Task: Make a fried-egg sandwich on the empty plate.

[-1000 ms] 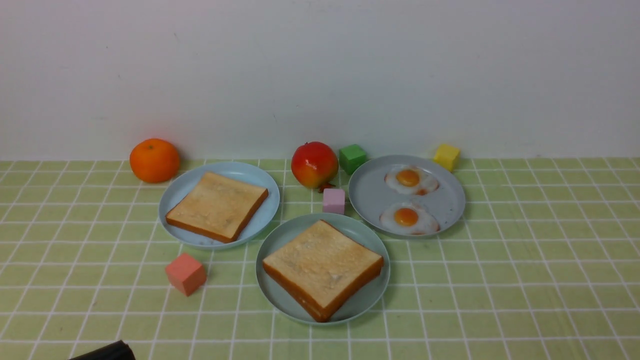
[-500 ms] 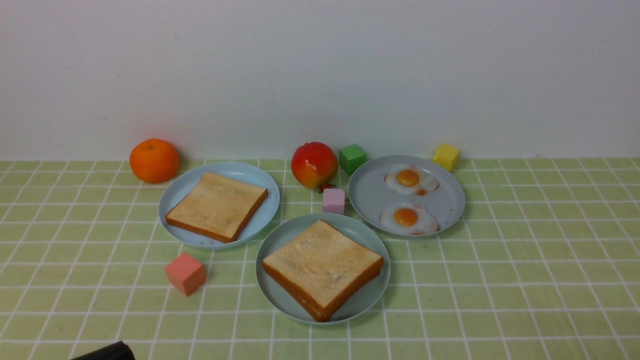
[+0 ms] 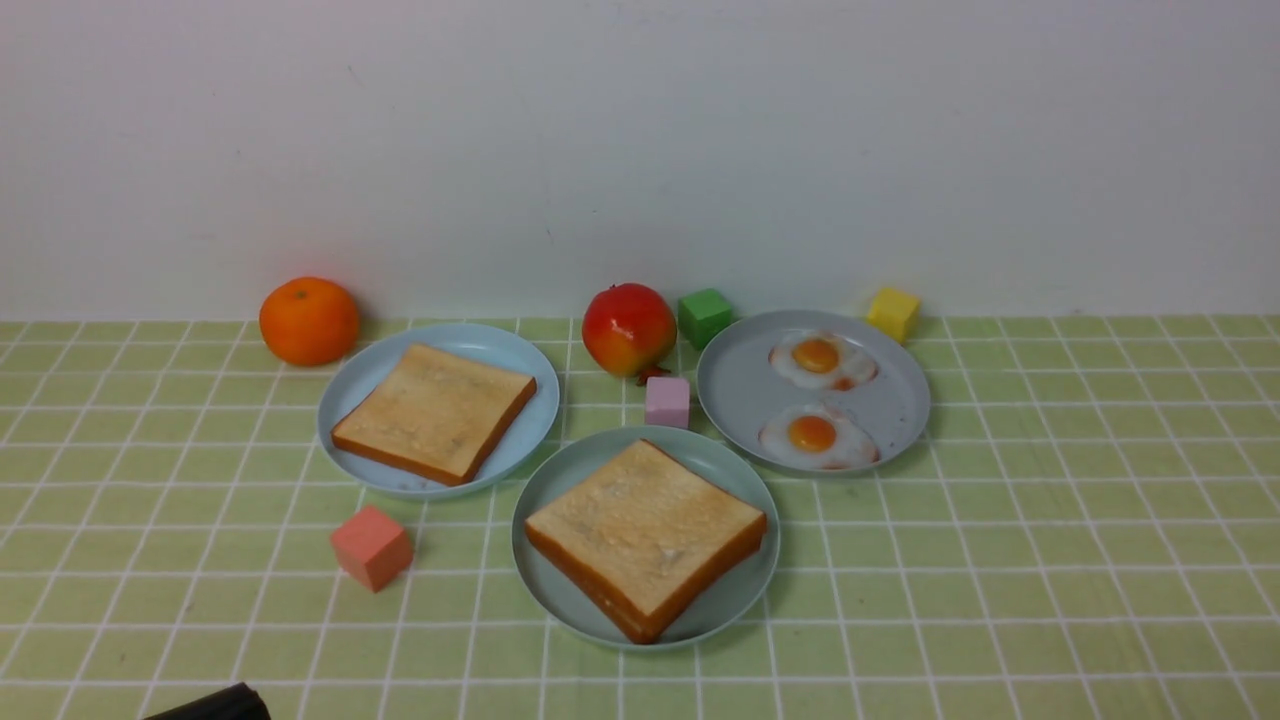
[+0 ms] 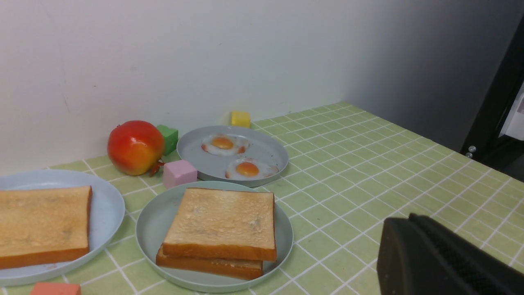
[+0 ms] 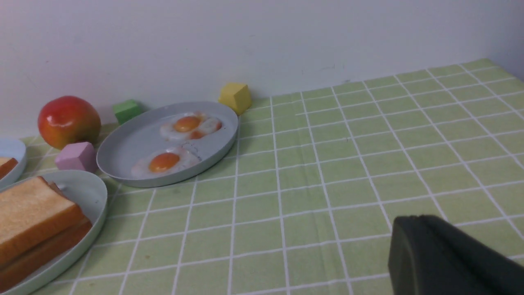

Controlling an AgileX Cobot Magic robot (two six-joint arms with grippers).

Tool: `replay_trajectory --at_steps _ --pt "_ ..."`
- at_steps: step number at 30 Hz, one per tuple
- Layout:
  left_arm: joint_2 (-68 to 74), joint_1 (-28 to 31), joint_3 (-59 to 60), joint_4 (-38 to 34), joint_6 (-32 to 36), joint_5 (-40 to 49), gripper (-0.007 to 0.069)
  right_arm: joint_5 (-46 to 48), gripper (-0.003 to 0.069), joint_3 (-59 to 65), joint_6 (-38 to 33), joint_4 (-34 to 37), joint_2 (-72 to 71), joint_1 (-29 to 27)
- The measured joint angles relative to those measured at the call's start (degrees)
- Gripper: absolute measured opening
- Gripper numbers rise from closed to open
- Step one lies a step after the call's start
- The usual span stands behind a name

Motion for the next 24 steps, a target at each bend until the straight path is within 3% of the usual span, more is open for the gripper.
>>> replay_trajectory --at_steps 3,10,24 --pt "0.0 0.0 0.0 0.0 0.0 0.0 0.0001 0.25 -0.0013 0.0 -0.82 0.24 0.0 0.0" --pt "0.0 0.0 0.0 0.0 0.0 0.0 0.0008 7.32 -0.0013 -0.05 -10.79 5.05 0.0 0.89" --pt "0.0 0.0 0.0 0.0 0.0 0.0 0.0018 9.34 -0.0009 -0.37 -11.75 6.25 0.0 0.95"
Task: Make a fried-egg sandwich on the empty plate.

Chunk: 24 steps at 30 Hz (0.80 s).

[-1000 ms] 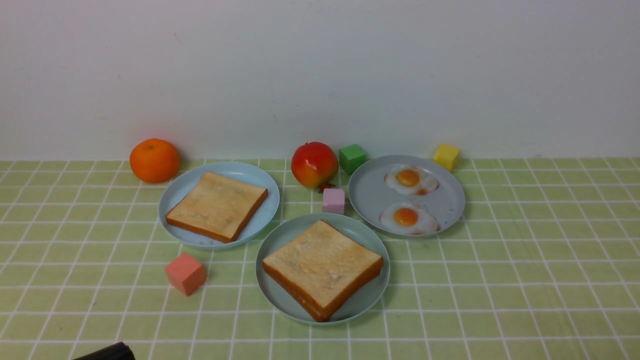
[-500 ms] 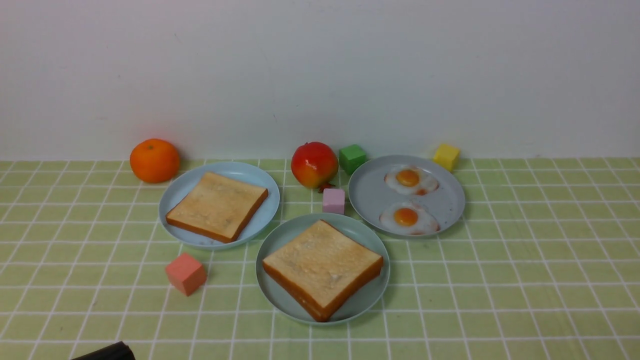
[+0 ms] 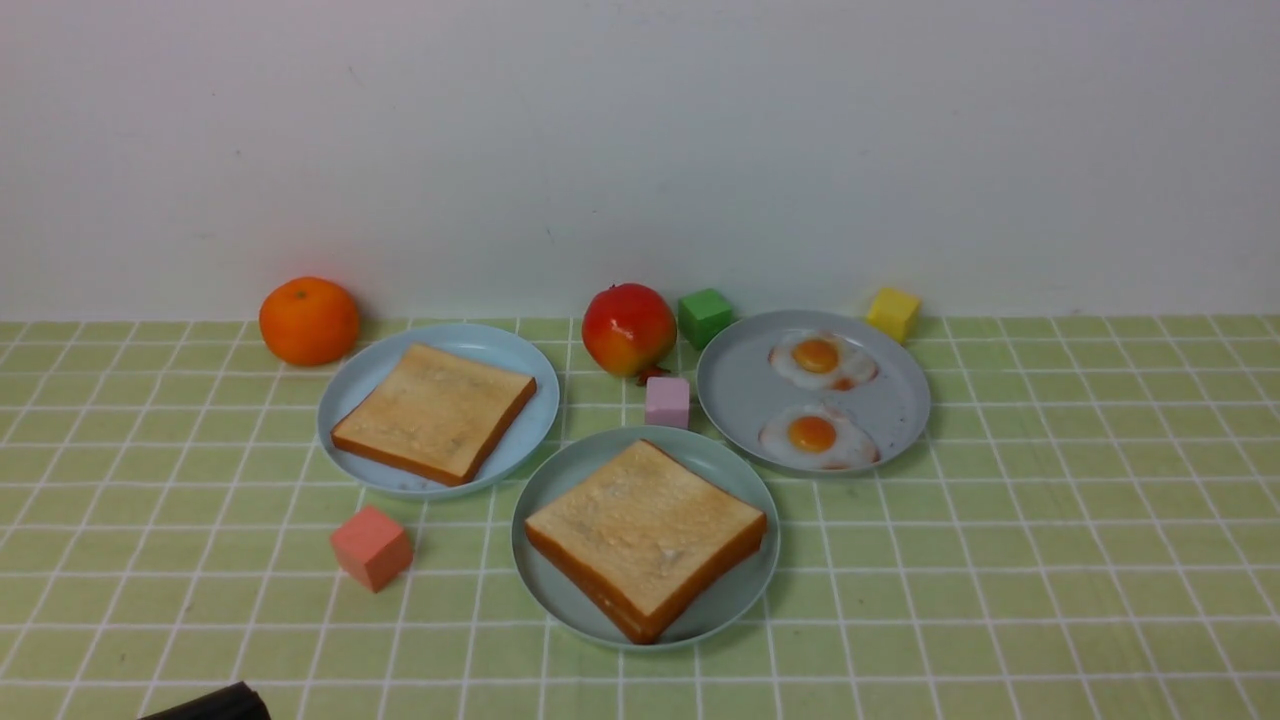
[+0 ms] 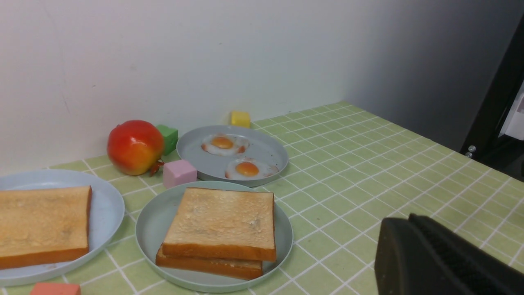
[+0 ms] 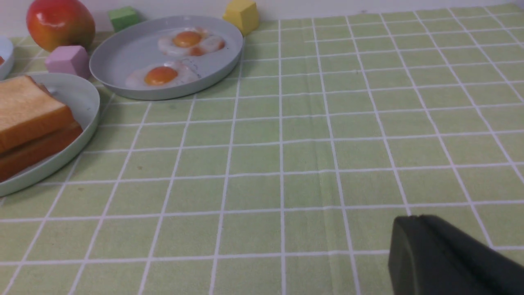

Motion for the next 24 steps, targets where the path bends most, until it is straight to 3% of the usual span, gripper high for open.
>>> replay_trajectory --at_steps 19,22,24 --pt "0.0 0.05 0.0 -0.02 0.0 0.0 0.0034 0.25 0.0002 -0.06 0.0 0.14 0.0 0.0" --pt "-0.25 1.82 0.0 -0.02 0.0 0.0 0.0035 0.25 0.0004 -0.06 0.0 0.18 0.0 0.0" --pt "-1.9 7.34 0.0 -0.02 -0.56 0.55 0.0022 0.25 0.0006 -0.06 0.0 0.18 0.0 0.0"
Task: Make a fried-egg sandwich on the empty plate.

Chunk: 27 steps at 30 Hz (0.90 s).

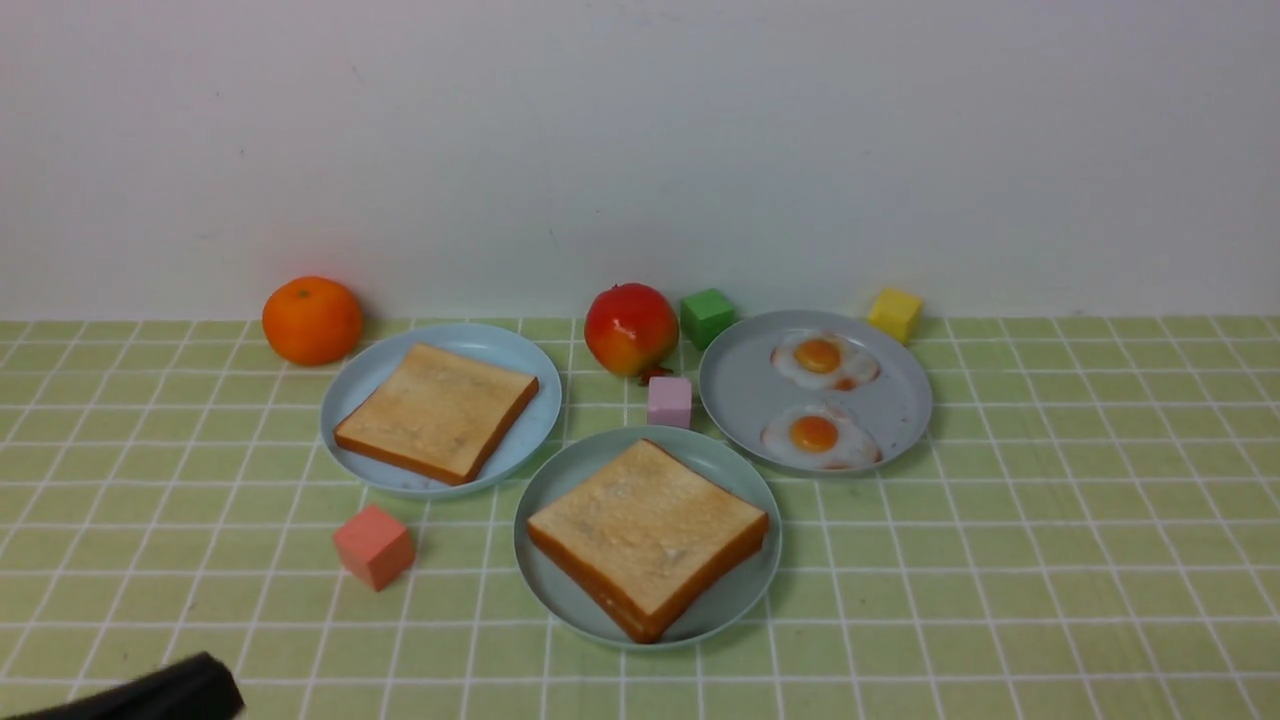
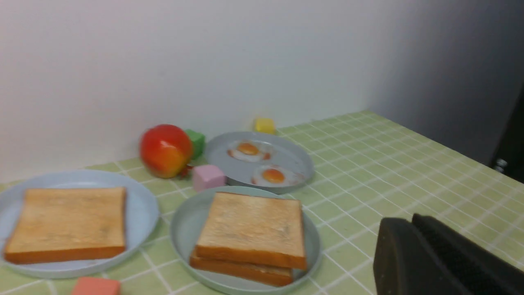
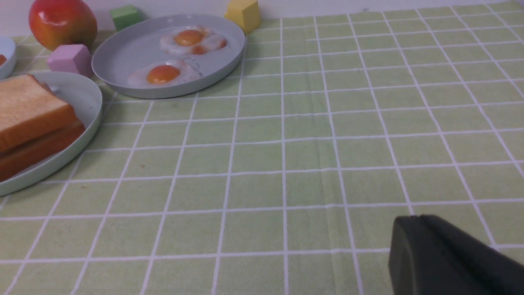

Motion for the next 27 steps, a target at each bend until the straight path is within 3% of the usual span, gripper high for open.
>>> replay_trajectory --at_steps 2,3,7,11,14,27 --pt "-2.95 7.35 0.0 0.0 -2.41 2.82 -0.0013 0.0 0.0007 0.0 0.0 0.0 0.0 0.0" --pt "-3.29 8.1 0.0 0.0 -2.66 3.23 -0.0013 0.0 0.0007 0.0 0.0 0.0 0.0 0.0" --pt "-10.52 23.75 0.33 0.0 -6.22 14.56 -0.0013 0.0 0.0012 0.0 0.0 0.0 0.0 0.0" --pt "-11.31 32.8 4.76 0.0 -6.51 20.83 -0.0013 0.0 0.0015 0.0 0.0 0.0 0.0 0.0" --pt "-11.31 35.13 9.17 -0.24 -6.9 21.91 -0.0013 0.0 0.0017 0.0 0.0 0.0 0.0 0.0" --pt "-11.31 35.19 10.05 -1.14 -7.52 21.15 -0.0013 0.06 0.0022 0.0 0.0 0.0 -0.06 0.0"
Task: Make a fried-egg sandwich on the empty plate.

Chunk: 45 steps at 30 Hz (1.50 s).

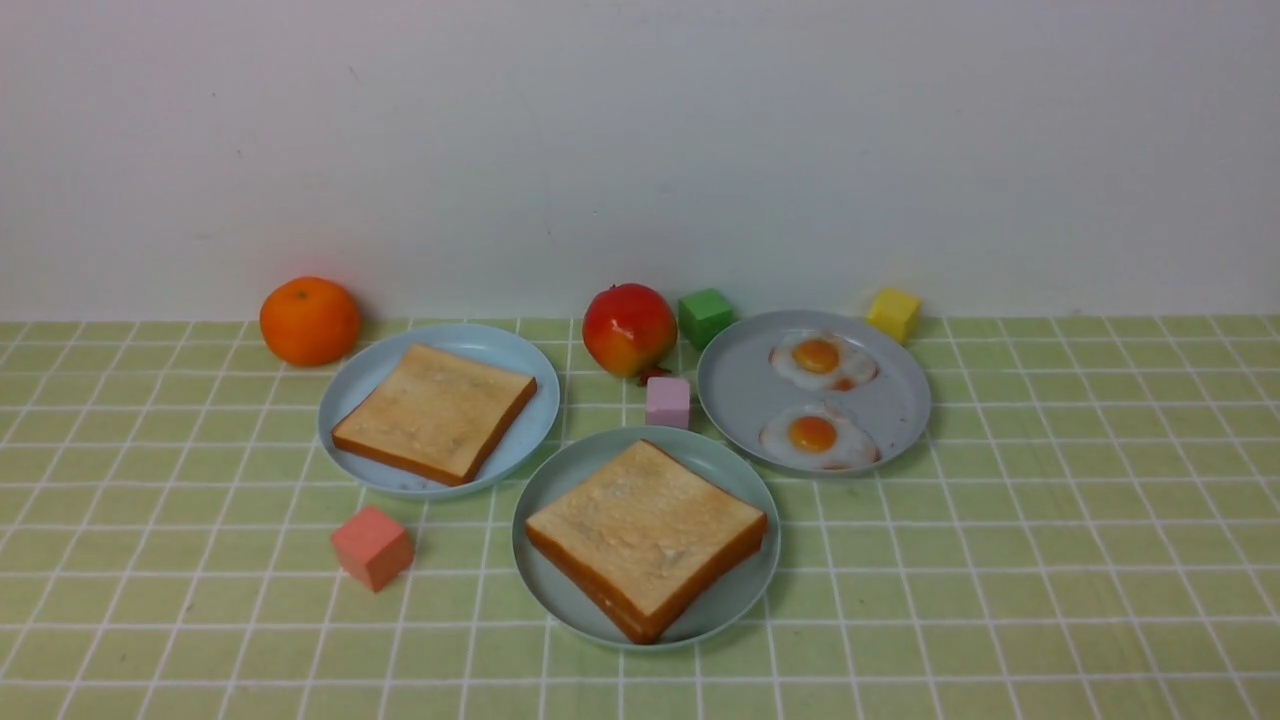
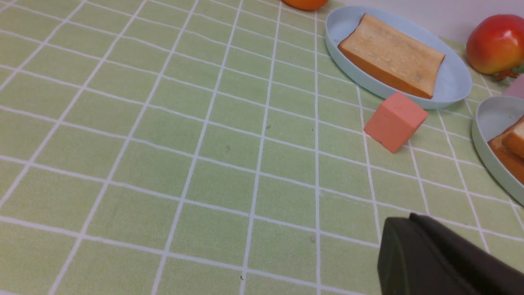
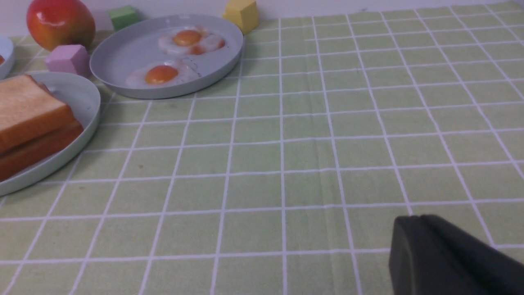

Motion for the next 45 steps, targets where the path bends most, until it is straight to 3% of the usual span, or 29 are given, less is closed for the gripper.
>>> replay_trajectory --at_steps 45 --pt "0.0 0.0 0.0 -0.13 -0.04 -0.11 0.0009 0.0 0.0052 0.0 -0.02 0.0 0.0 0.0"
